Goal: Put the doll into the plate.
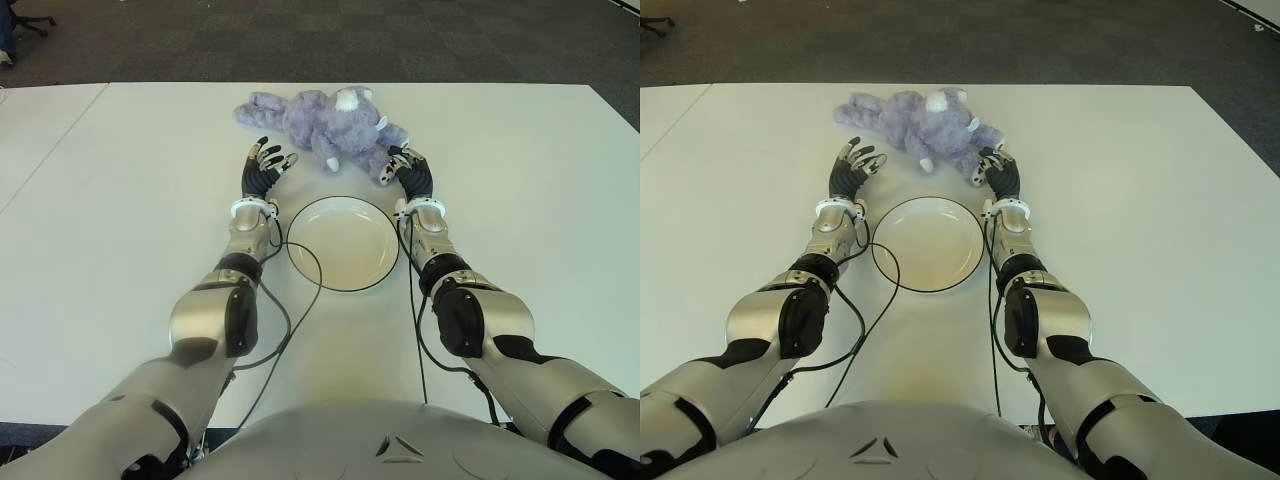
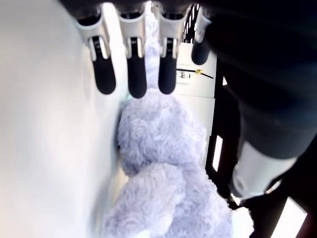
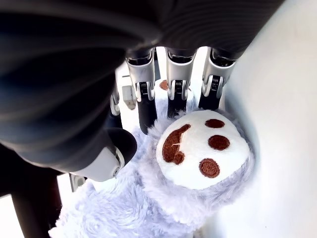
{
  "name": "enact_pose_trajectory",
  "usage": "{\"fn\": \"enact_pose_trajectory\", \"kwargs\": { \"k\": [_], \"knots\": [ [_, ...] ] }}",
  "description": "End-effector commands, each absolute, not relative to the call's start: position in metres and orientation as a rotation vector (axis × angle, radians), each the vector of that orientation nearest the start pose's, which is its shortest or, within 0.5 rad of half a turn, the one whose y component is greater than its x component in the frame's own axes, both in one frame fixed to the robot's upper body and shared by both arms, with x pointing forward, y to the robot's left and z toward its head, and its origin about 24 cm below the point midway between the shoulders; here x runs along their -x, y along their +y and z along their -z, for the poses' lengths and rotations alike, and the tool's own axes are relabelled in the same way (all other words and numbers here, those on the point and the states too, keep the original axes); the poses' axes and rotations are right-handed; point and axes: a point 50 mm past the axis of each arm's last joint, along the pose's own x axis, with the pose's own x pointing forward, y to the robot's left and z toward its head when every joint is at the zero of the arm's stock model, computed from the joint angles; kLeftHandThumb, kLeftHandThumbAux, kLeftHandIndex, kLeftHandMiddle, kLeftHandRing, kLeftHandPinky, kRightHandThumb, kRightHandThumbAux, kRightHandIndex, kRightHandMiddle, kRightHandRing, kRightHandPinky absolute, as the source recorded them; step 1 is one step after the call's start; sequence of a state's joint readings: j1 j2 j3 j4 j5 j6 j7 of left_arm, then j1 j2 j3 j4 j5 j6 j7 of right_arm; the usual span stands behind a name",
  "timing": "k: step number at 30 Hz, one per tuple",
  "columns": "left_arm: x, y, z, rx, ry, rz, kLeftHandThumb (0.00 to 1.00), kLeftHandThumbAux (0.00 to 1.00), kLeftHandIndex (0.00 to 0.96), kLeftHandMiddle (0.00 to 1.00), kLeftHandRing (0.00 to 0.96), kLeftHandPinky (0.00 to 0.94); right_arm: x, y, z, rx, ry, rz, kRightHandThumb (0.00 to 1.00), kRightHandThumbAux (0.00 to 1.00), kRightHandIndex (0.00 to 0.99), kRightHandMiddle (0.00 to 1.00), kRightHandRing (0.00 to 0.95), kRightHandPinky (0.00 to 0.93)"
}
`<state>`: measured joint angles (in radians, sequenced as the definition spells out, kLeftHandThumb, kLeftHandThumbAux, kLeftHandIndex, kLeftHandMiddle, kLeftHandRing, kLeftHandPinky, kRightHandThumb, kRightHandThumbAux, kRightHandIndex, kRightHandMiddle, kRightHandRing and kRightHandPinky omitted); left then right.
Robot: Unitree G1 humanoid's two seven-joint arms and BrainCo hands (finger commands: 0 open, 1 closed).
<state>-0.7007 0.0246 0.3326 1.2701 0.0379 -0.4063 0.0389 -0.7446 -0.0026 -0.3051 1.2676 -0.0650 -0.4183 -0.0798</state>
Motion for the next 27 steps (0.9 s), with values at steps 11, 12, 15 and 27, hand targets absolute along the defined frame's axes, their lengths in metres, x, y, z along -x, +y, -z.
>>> {"fn": "enact_pose_trajectory", "kwargs": {
  "k": [11, 12, 15, 27],
  "knots": [
    [-0.293, 0.150, 0.066, 0.139, 0.526, -0.135, 0.048, 0.775, 0.127, 0.232, 0.248, 0.251, -0.328, -0.131, 0.025, 0.216, 0.322, 0.059, 0.675, 0.743, 0.395, 0.171, 0.182, 0.205],
    [-0.293, 0.150, 0.066, 0.138, 0.526, -0.135, 0.049, 0.775, 0.127, 0.231, 0.248, 0.254, -0.329, -0.132, 0.024, 0.227, 0.316, 0.061, 0.675, 0.743, 0.395, 0.171, 0.182, 0.206],
    [-0.292, 0.150, 0.066, 0.135, 0.523, -0.134, 0.051, 0.777, 0.127, 0.231, 0.251, 0.265, -0.330, -0.133, 0.022, 0.250, 0.311, 0.067, 0.675, 0.742, 0.395, 0.170, 0.178, 0.206],
    [-0.291, 0.149, 0.068, 0.139, 0.525, -0.135, 0.028, 0.763, 0.122, 0.232, 0.248, 0.254, -0.350, -0.130, -0.002, 0.374, 0.270, 0.097, 0.675, 0.741, 0.395, 0.188, 0.211, 0.246]
  ]
}}
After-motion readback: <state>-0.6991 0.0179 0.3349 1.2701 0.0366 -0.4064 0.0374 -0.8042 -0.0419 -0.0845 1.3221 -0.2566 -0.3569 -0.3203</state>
